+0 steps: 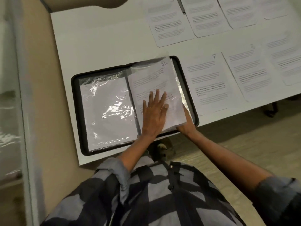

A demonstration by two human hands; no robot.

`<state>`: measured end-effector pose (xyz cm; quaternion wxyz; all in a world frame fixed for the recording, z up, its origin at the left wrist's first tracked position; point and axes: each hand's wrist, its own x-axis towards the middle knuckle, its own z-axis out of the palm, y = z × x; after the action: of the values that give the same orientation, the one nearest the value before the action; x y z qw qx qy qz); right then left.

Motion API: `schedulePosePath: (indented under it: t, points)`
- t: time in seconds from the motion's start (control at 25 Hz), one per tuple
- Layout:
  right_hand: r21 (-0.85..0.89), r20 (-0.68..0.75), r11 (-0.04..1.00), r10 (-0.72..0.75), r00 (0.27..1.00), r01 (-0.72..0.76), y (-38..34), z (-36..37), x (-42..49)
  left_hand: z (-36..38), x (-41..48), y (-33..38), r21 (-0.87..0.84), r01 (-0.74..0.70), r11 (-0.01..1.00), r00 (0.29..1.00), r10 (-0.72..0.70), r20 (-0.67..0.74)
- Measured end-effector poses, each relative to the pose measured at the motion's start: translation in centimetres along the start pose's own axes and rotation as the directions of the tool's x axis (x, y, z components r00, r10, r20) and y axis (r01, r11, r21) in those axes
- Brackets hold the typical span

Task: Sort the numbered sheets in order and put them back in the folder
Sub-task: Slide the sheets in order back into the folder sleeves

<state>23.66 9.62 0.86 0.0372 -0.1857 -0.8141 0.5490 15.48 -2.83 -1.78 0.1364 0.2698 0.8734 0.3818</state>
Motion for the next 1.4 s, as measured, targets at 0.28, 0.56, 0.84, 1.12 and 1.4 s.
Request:
schedulePosePath:
  t: [0.28,0.56,0.84,1.12,1.4]
  points:
    - [-0.076,0.259,0.95,-0.276,0.926,0.304,-4.9,4.4,0.8,-8.0,-4.2,7.1,-0.553,0.22,0.804,0.957,-0.289,-0.038]
    - [-0.166,0.443,0.873,-0.35,0.825,0.459,-8.0,9.9,0.2,-16.1,-7.9,4.0,-0.407,0.264,0.875,0.88,-0.391,-0.27]
    - [-0.538,0.522,0.698,-0.165,0.837,0.473,-5.6,14.1,1.9,-16.8,-11.9,-5.2,-0.056,0.351,0.935,0.811,-0.333,-0.481]
    - [-0.604,0.639,0.595,-0.038,0.769,0.531,-3.0,16.2,2.1,-15.6,-13.3,-12.2,0.075,0.466,0.881,0.827,-0.404,-0.39]
    - [-0.668,0.575,0.572,-0.009,0.818,0.476,-2.5,17.3,1.4,-12.2,-13.6,-16.1,0.272,0.343,0.899,0.938,-0.312,-0.153]
